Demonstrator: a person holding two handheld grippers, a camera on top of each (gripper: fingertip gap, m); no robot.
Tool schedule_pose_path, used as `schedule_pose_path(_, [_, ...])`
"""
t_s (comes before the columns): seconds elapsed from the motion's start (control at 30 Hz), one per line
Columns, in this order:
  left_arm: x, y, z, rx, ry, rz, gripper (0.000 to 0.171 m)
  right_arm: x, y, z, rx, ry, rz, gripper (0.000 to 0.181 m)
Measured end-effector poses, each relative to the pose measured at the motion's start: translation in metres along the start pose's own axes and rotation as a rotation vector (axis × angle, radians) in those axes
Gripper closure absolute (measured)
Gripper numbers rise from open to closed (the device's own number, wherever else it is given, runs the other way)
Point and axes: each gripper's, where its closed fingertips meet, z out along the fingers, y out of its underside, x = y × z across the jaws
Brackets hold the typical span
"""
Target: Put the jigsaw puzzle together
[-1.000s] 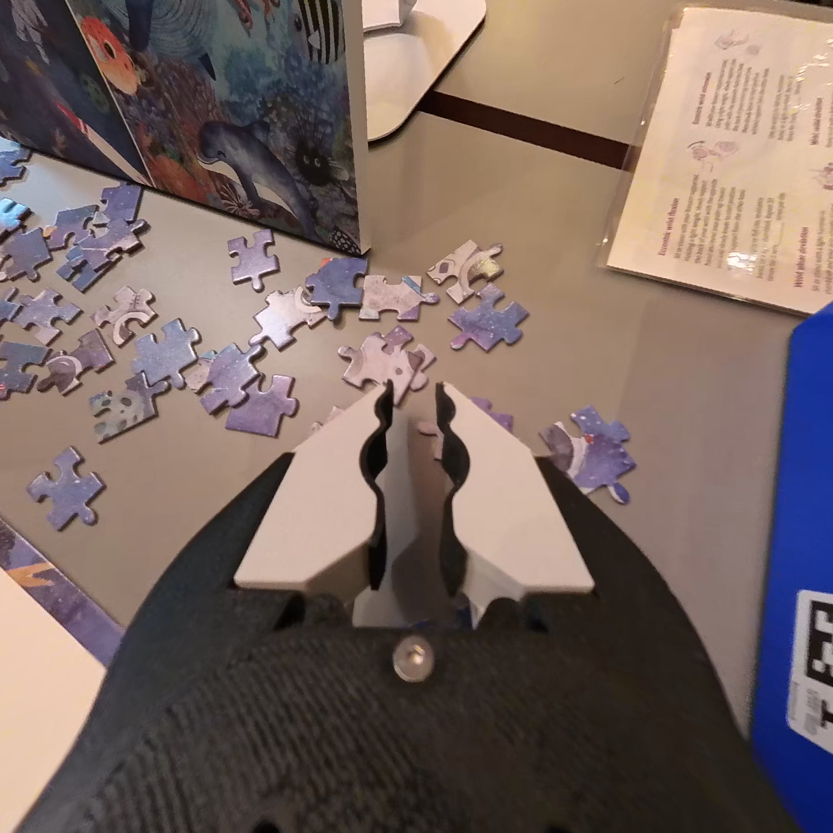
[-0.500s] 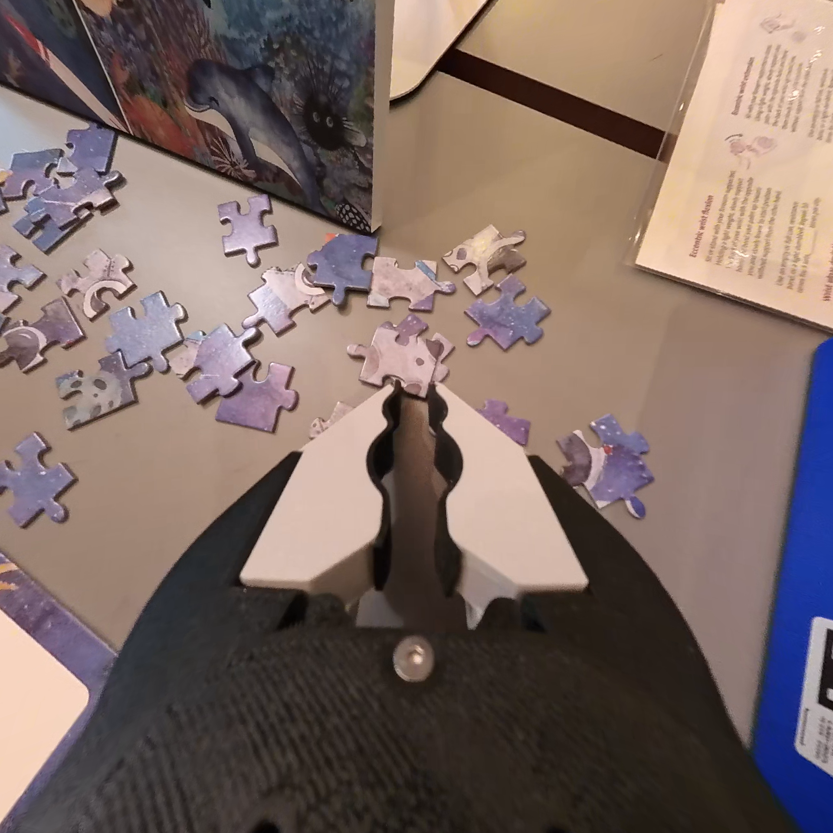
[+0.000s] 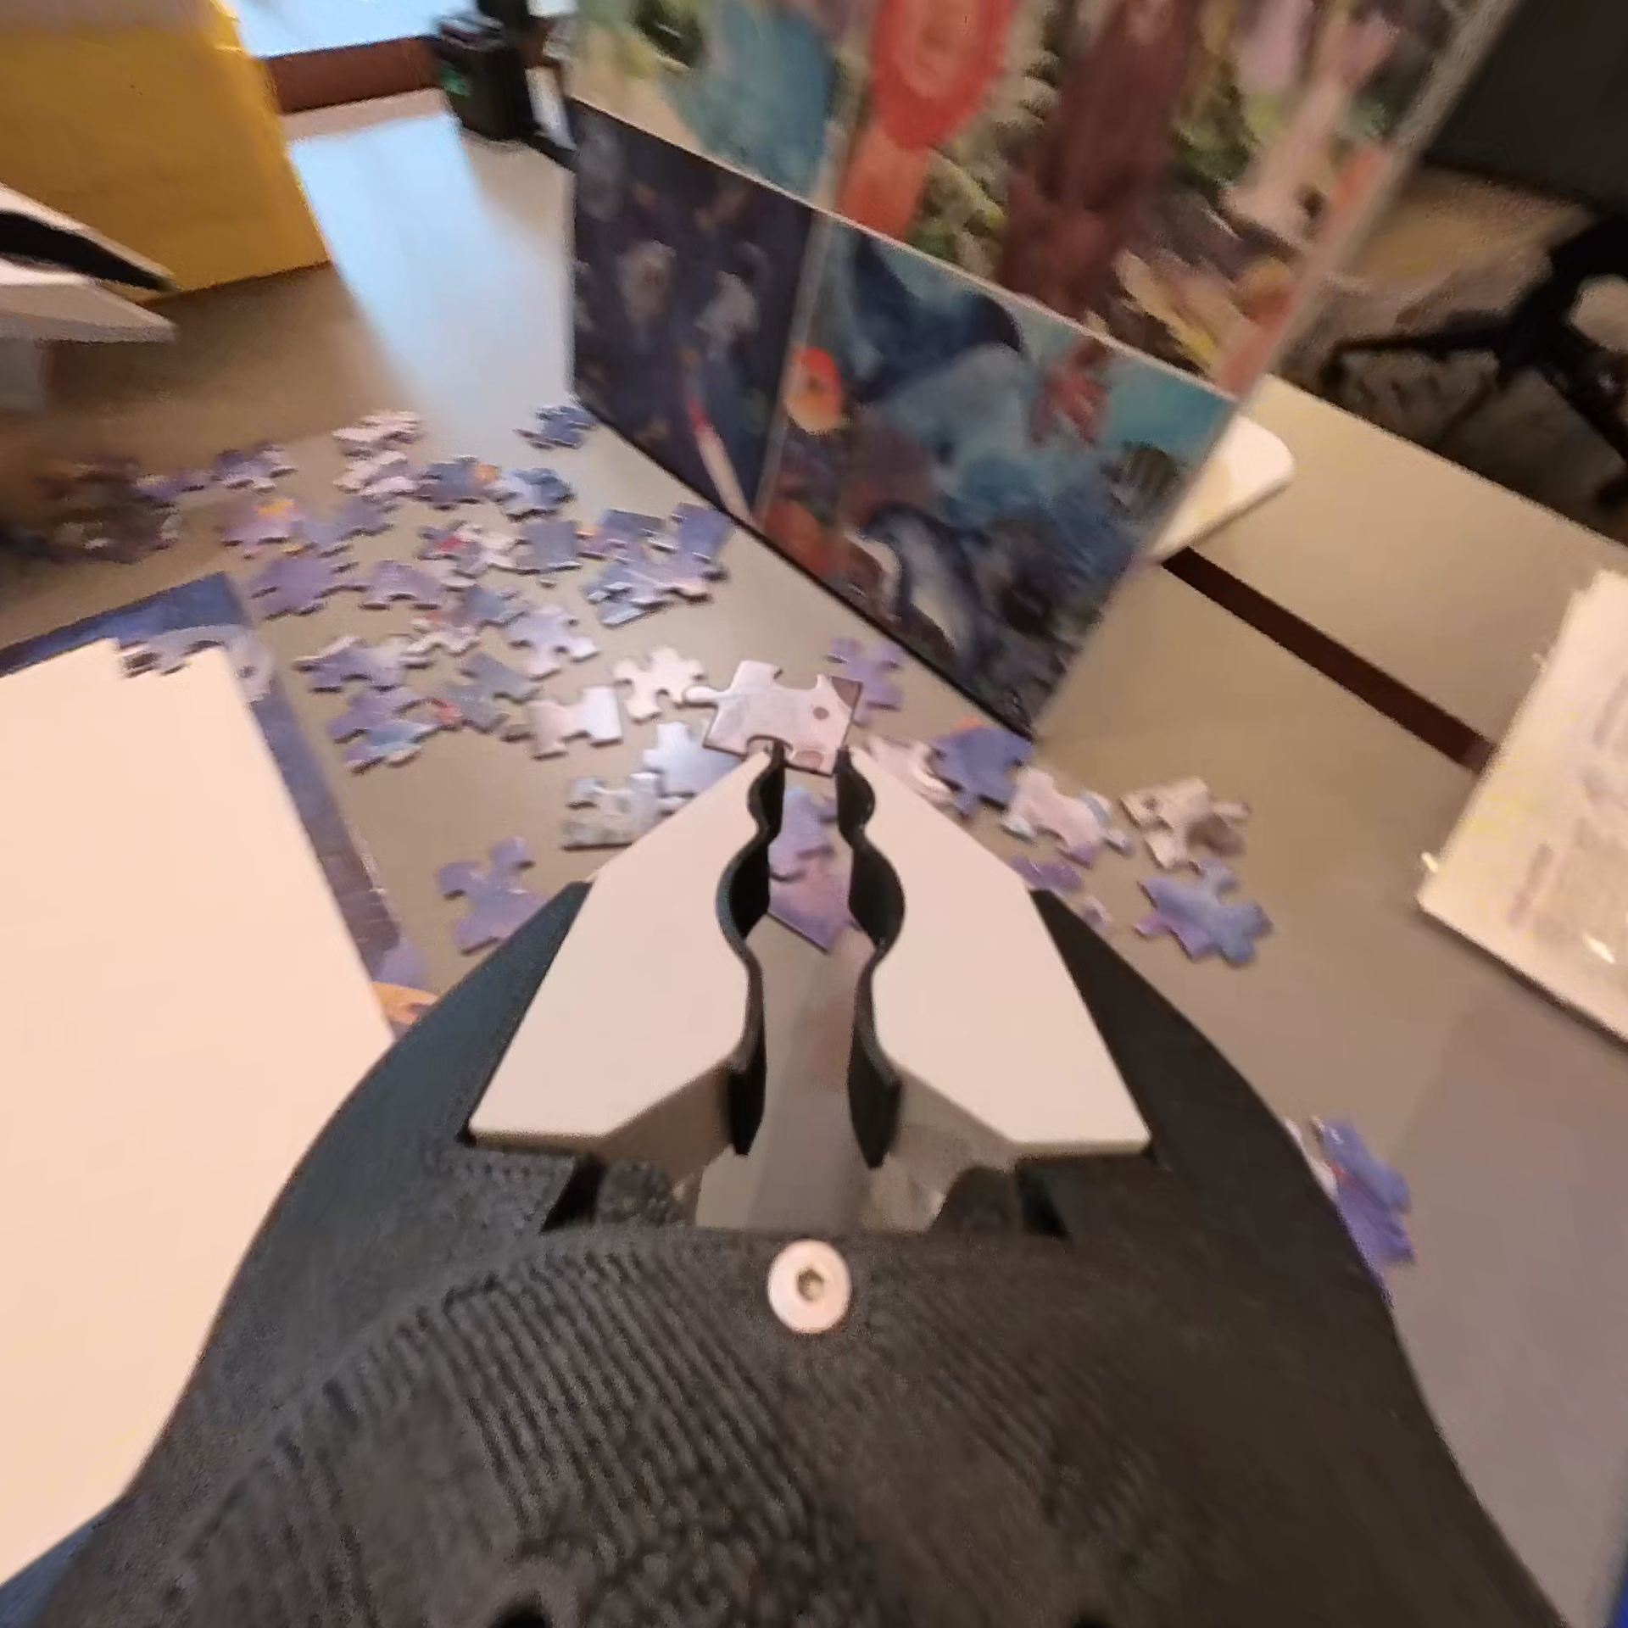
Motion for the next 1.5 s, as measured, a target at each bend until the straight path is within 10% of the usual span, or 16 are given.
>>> schedule_pose_path(0.37, [0.123, -0.014, -0.023, 0.072, 0.680, 0.068, 0.154, -0.144, -0.019, 0.036, -0.005, -0.369, -0.280, 0.172])
schedule_pose_path(0.77, [0.126, 0.024, -0.008, -0.133, 0.588, 0.275, 0.171, -0.221, 0.022, 0.085, -0.225, -0.557, -0.478, 0.172])
schedule_pose_path(1.5, [0.128, 0.037, -0.003, -0.205, 0.570, 0.335, 0.171, -0.237, 0.015, 0.093, -0.200, -0.615, -0.442, 0.153])
